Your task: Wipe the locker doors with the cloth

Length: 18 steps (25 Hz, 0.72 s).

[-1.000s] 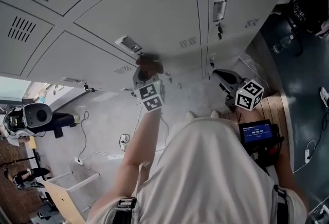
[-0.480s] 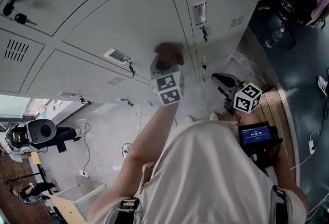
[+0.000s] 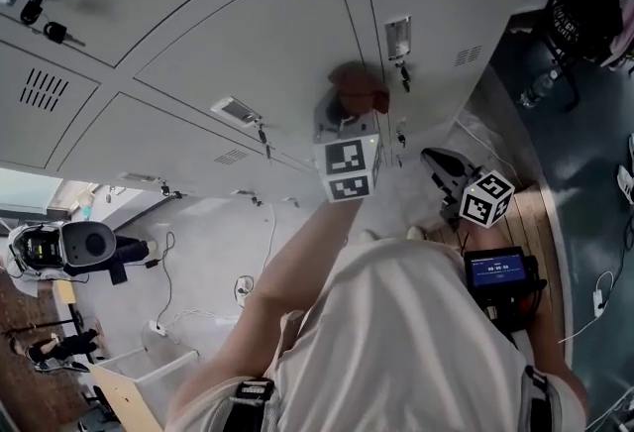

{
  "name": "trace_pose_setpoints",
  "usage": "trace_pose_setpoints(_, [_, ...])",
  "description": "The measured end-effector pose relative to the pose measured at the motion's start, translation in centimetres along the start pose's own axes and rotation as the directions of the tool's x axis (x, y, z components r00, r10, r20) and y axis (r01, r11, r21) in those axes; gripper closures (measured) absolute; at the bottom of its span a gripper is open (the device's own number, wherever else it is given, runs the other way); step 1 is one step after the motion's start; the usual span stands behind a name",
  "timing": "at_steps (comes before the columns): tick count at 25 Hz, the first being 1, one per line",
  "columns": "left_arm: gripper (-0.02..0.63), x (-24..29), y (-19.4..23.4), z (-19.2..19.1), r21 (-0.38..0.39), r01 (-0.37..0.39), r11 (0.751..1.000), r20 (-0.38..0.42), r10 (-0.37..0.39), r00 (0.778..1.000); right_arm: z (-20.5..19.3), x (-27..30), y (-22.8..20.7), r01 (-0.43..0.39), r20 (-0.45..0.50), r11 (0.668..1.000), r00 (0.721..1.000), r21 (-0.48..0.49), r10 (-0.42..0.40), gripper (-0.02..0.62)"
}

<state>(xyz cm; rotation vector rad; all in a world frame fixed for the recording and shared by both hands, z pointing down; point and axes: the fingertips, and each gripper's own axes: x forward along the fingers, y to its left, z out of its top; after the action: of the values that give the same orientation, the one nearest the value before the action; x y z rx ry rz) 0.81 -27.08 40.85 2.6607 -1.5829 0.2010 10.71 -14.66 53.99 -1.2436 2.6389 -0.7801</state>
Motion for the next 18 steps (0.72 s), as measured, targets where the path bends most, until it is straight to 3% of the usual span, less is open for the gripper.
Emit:
trace_pose_setpoints(2, [0.535,-2.0,2.9,0.3,0.003,-0.064,0.998,0.012,0.064,0.998,0.1,0.7,0.1,-0.018,-0.004,1.0,1.0,0.0,0.018,0.577])
trace_pose_setpoints(4, [0.535,-4.3,6.1,1.0,0.051,-0.144,0.988,0.032,0.143,0.989,0.1,1.6,0.5,-0.044,-0.016,0.999,0.999,-0.002,0.044,0.577])
trace_pose_setpoints(10, [0.535,-10.3,13.5,5.1,0.171,-0.36,0.917,0.158,0.335,0.929,-1.0,4.3,2.3,-0.121,-0.073,0.993,0.99,-0.01,0.12,0.577])
trace_pose_setpoints(12, [0.535,-12.0,15.6,5.4,0.174,-0.406,0.897,0.168,0.379,0.91,-1.3,5.1,2.9,-0.145,-0.092,0.989,0.986,-0.019,0.142,0.577])
trace_pose_setpoints(15, [0.531,-14.0,17.7,4.7,0.199,-0.42,0.885,0.16,0.394,0.905,-1.4,5.9,3.8,-0.174,-0.107,0.984,0.98,-0.028,0.17,0.577])
trace_pose_setpoints(18, [0.532,-15.8,19.6,3.7,0.231,-0.499,0.835,0.159,0.474,0.866,-1.3,5.9,4.0,-0.173,-0.106,0.985,0.98,-0.029,0.169,0.577])
